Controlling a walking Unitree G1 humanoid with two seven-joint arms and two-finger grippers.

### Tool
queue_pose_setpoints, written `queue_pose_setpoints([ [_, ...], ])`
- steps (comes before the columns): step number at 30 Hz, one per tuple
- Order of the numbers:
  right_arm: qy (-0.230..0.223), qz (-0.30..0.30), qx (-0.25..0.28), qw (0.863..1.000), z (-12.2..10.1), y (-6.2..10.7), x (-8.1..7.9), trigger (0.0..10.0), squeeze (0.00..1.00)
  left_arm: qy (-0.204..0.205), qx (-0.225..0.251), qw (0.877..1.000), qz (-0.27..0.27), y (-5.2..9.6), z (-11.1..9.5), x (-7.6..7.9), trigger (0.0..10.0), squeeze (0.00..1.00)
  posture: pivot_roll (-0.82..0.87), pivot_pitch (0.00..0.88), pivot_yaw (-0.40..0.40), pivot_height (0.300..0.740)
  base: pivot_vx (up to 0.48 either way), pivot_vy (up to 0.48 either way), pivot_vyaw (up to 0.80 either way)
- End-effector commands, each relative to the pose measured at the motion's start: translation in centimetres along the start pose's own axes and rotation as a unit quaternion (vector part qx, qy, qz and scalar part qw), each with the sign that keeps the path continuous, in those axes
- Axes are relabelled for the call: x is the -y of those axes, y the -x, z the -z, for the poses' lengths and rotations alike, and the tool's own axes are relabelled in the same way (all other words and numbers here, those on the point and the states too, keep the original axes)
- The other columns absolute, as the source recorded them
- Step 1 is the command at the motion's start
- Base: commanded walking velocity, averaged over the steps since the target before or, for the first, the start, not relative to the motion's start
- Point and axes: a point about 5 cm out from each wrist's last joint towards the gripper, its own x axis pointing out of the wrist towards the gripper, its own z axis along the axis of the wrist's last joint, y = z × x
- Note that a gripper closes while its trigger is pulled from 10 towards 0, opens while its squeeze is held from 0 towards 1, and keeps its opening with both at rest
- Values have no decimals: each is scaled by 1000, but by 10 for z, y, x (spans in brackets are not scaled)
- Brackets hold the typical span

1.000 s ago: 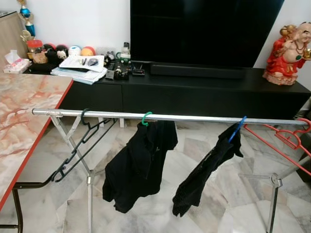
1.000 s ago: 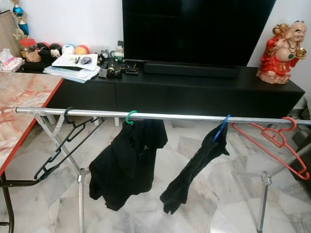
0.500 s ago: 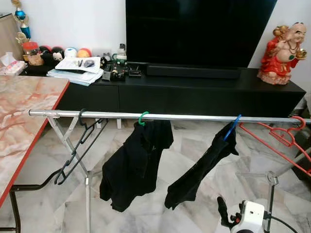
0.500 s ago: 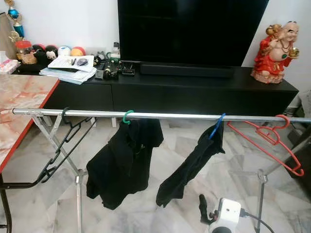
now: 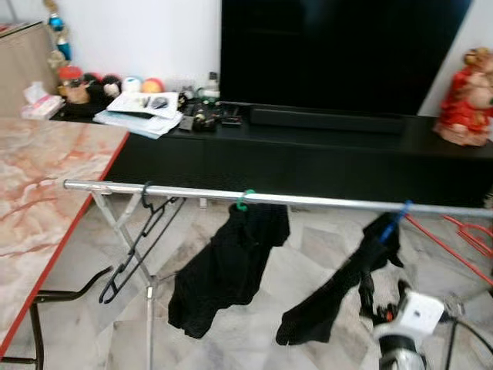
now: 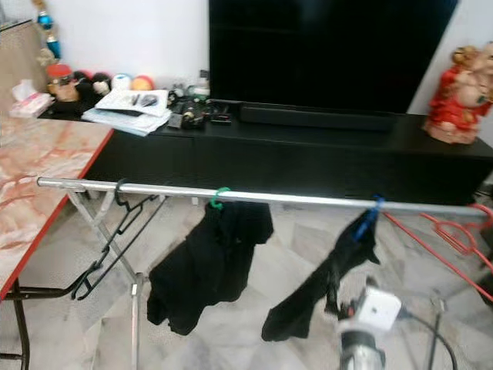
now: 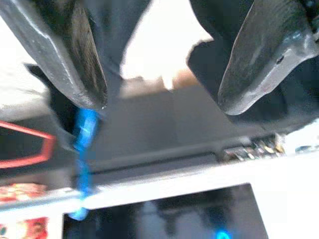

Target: Hang hanger

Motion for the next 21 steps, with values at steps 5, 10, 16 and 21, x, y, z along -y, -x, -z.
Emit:
queue_pose_setpoints([
  [5,6,36,1,999,-7,5,12,10000,0,2,1,1000,10,-1,-1,7,10000,0,134,12,-81,740,359,0,0],
  [10,1,59,-1,998,-12,6,14,10000,0,-3,0,1000,9,-1,-2,7,10000,0,133,14,-81,740,109,0,0],
  [16,-8,72,-31,997,-9,3,16,10000,0,-2,0,1000,10,-1,-2,7,10000,0,136,12,-81,740,0,0,0],
  [21,-19,84,-72,994,-6,-5,15,10000,0,-2,1,1000,10,-1,-3,7,10000,0,137,12,-79,740,0,0,0],
])
